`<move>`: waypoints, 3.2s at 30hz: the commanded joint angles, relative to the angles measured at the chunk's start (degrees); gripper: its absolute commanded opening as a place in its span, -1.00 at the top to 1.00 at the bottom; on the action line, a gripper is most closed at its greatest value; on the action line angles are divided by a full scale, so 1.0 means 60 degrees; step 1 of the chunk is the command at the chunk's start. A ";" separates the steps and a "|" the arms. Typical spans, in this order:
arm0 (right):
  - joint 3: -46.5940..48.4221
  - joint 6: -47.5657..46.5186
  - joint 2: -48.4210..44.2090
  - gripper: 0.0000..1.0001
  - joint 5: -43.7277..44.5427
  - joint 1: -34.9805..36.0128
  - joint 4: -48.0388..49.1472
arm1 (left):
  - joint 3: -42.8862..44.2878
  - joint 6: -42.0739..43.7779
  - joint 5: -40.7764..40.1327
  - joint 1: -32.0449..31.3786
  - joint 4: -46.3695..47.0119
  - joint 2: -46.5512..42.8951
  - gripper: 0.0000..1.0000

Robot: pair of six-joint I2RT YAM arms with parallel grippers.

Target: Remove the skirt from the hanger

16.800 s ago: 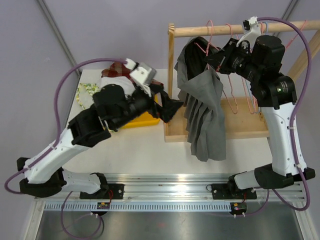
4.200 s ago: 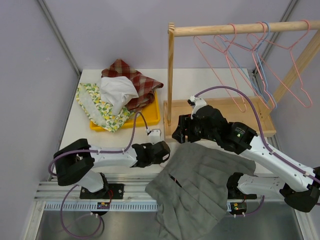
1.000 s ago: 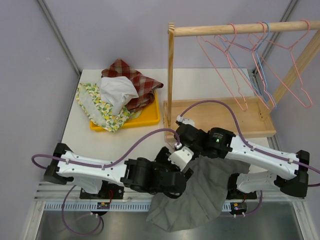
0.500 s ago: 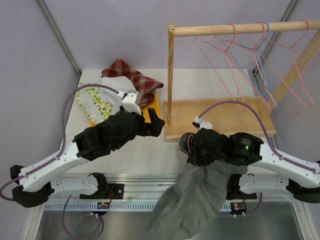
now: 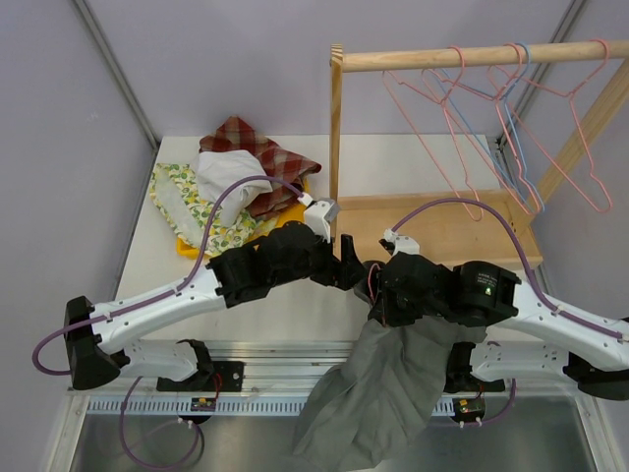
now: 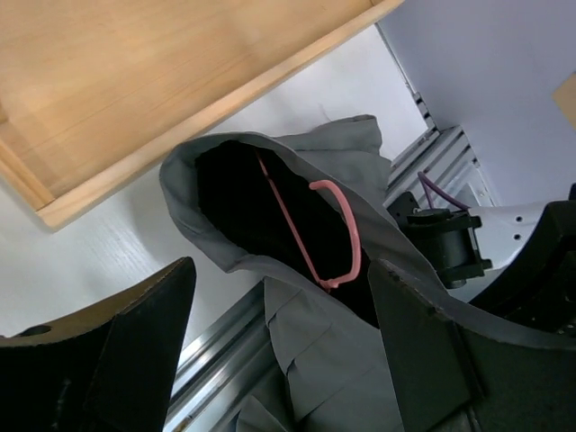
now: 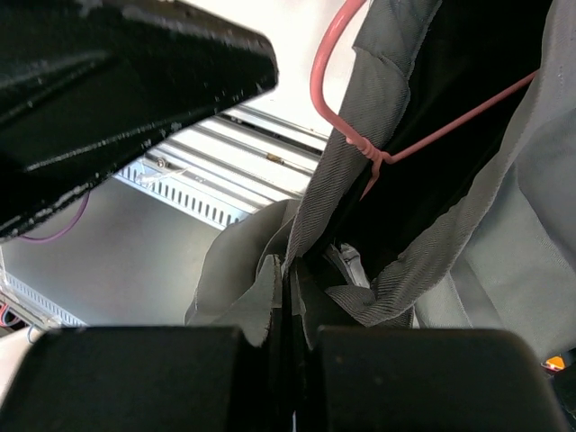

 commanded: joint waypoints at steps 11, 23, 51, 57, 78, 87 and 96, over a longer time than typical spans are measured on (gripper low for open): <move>0.0229 -0.0005 0.0005 1.00 0.0567 0.0086 0.0419 | -0.0154 -0.0363 0.1086 -0.0306 0.1876 0.0517 -0.31; 0.0214 0.0126 -0.0273 1.00 0.0655 0.0086 0.0331 | 0.0051 -0.0231 0.0954 -0.0555 0.2154 0.1323 0.46; -0.0242 -0.0518 0.0533 -0.99 0.2134 0.0086 0.1913 | 0.8900 0.2187 -0.1902 -0.0599 -0.5521 0.2071 1.00; 0.1177 -0.1439 -0.0111 -0.99 0.2648 0.0086 0.2001 | 0.7218 0.2098 -0.2356 -0.0570 -0.5433 0.1281 1.00; 0.2309 -0.3038 0.0752 -0.90 0.2221 0.0086 0.4769 | 0.9266 0.1176 -0.3266 -0.0497 -0.5525 0.1763 1.00; 0.1855 -0.2921 0.0313 -0.67 0.3863 0.0086 0.5532 | 0.7772 0.0488 -0.3133 -0.0526 -0.4454 0.1118 1.00; 0.2147 -0.2877 0.0648 -0.55 0.4361 0.0086 0.5182 | 0.7404 0.0297 -0.3250 -0.0629 -0.3983 0.1103 1.00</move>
